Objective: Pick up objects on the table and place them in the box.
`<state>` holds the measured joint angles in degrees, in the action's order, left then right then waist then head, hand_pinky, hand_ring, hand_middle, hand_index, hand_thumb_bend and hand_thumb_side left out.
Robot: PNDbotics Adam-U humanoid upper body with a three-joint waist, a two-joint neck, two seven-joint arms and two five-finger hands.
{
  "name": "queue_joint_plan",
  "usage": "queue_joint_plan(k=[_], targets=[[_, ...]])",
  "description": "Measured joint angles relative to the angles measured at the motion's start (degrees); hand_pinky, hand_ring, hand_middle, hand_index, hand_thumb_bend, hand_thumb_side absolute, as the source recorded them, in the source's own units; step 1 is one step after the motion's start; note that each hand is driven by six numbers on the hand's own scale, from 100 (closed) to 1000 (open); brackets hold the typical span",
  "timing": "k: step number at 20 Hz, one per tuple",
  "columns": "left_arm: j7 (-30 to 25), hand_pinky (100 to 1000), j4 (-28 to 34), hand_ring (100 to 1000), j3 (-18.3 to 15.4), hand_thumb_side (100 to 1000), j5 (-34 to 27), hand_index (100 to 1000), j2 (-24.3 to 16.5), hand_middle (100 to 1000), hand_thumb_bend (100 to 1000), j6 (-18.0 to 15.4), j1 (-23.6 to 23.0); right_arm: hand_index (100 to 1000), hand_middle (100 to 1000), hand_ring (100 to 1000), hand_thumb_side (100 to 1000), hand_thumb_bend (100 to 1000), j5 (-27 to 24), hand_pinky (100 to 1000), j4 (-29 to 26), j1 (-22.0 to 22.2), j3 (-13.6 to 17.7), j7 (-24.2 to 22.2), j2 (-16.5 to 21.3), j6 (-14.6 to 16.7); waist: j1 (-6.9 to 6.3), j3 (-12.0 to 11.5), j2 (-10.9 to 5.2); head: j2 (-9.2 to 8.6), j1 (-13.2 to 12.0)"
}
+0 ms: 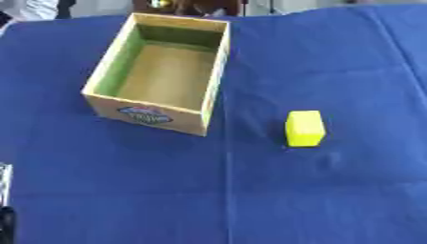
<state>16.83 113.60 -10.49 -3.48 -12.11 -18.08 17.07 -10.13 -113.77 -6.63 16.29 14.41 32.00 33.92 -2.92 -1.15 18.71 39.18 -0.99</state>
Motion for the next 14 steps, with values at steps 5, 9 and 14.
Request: queue_joint_plan(k=[5,9,14], targets=[[0.00,483,0.00,587,0.00,1000,0.00,768,0.00,649,176,0.00,0.00,767,585,750,1000,100,0.00,714,0.00,0.00,0.00,-0.13,0.00,-0.02,0.05,-0.02,0.00,-0.01,-0.07],[0.01,483,0.00,587,0.00,1000,0.00,768,0.00,650,176,0.01,0.00,767,585,751,1000,100,0.00,715,0.00,0.01,0.00,-0.15,-0.08,-0.05,0.05,-0.07,0.00,-0.01,-0.09],[0.01,483,0.00,587,0.00,1000,0.00,768,0.00,650,175,0.01,0.00,782,602,767,1000,111,0.19,731,0.00,0.01,0.17,-0.21,-0.06,-0.12,0.05,-0.09,0.00,-0.02,-0.09]])
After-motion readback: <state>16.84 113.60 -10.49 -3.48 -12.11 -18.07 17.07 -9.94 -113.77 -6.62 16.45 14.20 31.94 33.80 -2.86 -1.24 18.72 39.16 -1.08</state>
